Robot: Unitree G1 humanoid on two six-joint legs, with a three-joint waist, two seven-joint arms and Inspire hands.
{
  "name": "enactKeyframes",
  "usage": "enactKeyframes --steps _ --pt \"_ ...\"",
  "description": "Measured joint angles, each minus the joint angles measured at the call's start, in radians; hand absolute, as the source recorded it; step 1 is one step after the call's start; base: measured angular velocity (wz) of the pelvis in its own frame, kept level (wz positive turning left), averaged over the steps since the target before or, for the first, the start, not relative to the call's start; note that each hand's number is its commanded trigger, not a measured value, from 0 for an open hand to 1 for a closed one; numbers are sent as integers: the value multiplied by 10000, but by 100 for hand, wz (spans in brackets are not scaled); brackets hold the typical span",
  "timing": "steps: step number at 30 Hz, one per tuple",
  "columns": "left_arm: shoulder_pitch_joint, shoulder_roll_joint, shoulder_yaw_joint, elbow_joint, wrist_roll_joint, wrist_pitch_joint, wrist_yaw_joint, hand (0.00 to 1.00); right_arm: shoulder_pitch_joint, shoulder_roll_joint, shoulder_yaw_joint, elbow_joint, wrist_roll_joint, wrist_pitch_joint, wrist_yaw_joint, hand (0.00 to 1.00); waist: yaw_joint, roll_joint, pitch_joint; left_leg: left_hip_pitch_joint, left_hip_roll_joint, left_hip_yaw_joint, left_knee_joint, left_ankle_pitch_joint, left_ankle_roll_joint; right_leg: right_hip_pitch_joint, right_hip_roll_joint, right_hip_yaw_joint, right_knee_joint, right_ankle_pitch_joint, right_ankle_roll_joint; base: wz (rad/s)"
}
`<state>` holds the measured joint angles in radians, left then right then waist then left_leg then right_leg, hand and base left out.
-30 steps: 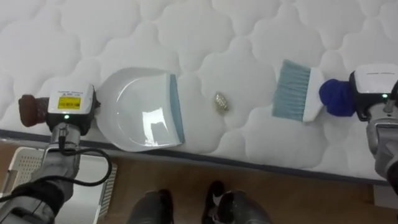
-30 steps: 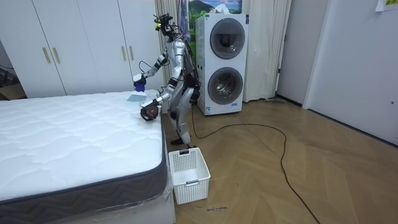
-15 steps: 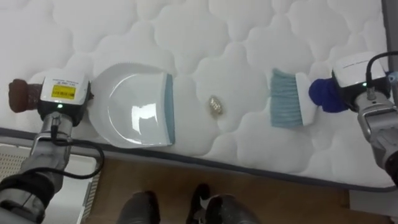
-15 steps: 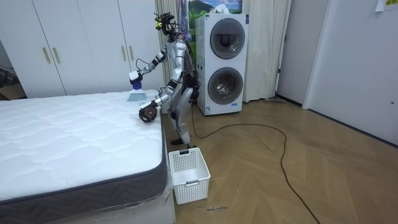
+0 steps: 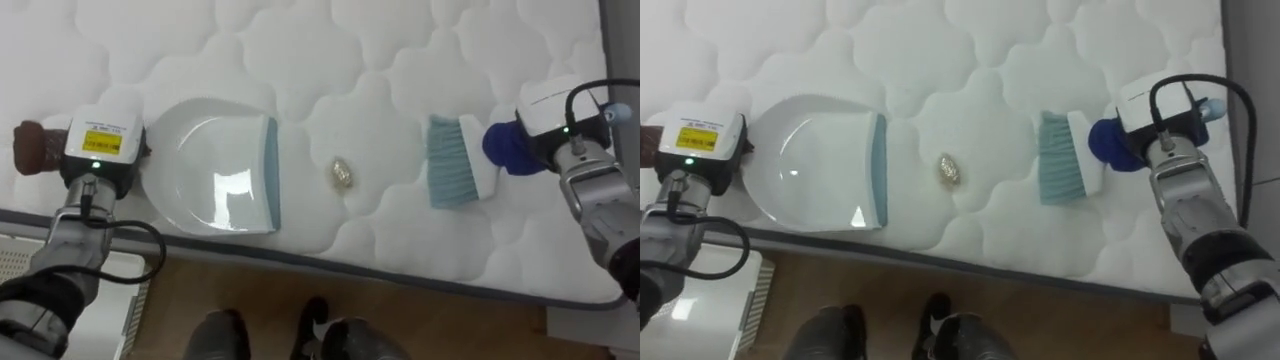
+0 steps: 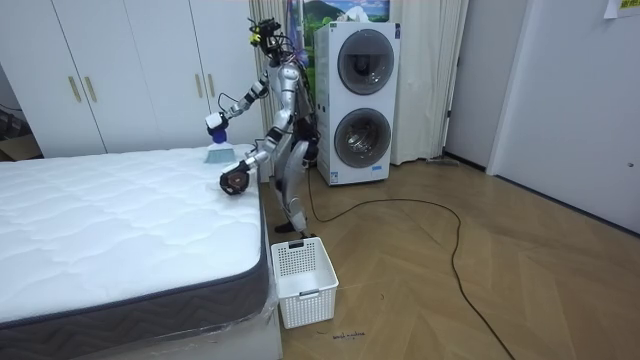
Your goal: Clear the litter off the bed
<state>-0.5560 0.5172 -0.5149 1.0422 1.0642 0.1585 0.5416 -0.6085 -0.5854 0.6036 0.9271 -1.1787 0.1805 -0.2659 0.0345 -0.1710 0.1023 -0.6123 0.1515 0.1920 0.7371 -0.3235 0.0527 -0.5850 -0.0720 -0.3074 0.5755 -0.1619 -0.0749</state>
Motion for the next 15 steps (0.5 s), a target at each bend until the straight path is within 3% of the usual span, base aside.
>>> enactKeyframes --steps 10,15 --pt "20 -40 -222 -8 -146 -1 -130 100 76 147 222 -412 24 181 64 100 -42 273 10 218 50 19 -208 12 -43 236 130 9 -209 82 -2 0" --pt "20 -41 -322 -7 -151 128 -152 100 73 235 221 -767 356 203 49 100 -93 278 6 342 -81 20 -431 58 -111 255 122 70 -243 90 -18 0"
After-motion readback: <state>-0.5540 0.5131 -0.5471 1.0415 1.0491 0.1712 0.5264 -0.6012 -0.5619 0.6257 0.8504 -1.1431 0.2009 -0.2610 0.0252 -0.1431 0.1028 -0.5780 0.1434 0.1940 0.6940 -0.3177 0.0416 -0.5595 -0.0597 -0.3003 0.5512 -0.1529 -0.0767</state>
